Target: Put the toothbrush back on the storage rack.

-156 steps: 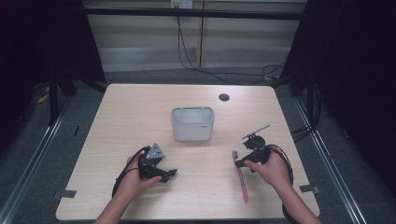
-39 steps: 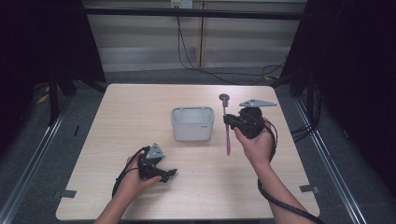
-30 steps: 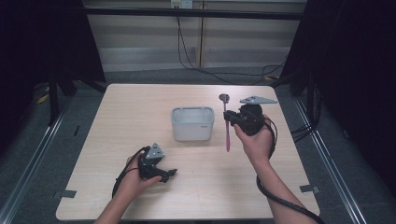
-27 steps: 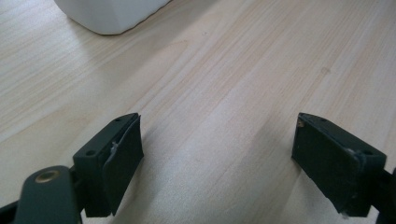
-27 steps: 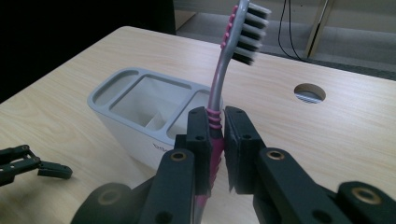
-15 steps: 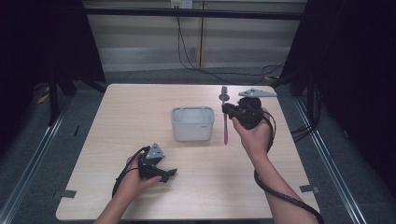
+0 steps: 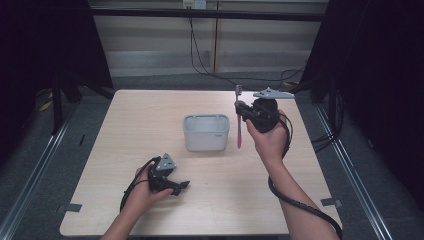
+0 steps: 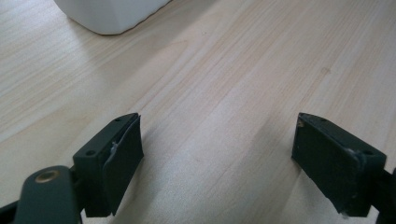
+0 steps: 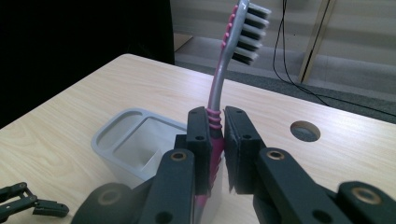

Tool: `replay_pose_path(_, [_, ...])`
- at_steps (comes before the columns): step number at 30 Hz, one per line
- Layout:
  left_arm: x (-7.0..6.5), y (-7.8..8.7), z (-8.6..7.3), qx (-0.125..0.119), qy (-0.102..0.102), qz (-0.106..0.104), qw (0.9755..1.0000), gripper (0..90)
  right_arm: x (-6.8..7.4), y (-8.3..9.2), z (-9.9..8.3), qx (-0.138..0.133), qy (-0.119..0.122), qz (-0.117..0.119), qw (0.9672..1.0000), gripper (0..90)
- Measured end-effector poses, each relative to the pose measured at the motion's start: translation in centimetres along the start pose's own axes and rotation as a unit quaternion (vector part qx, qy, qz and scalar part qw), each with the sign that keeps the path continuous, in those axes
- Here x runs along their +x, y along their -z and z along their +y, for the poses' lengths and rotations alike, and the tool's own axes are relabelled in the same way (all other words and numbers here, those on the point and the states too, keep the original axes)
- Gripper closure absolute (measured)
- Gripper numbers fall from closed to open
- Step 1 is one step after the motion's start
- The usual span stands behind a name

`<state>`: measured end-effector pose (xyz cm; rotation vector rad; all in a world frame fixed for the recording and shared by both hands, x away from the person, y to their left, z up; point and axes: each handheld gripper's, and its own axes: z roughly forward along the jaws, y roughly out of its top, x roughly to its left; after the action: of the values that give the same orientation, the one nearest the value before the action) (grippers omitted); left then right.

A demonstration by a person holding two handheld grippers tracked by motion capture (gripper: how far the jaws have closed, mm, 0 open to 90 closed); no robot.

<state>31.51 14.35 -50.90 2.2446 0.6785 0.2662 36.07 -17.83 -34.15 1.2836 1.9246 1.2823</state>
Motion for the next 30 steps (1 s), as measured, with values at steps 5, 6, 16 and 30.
replay_pose_path(5, [0.0,0.0,0.0,0.001,0.0,-0.002,1.0,15.8,0.0,-0.2,0.4,-0.007,0.002,-0.002,1.0,81.7])
replay_pose_path(6, [0.0,0.0,0.0,0.001,0.0,-0.002,1.0,15.8,0.1,-0.3,0.5,-0.009,0.003,-0.003,1.0,81.7])
replay_pose_path(16, [0.0,0.0,0.0,0.0,0.0,-0.002,1.0,15.8,0.2,-0.8,1.2,-0.02,0.004,-0.005,0.9998,81.7])
replay_pose_path(30, [0.0,0.0,0.0,0.001,0.0,-0.001,1.0,15.8,0.3,-1.3,2.4,-0.031,0.003,-0.007,0.9995,81.7])
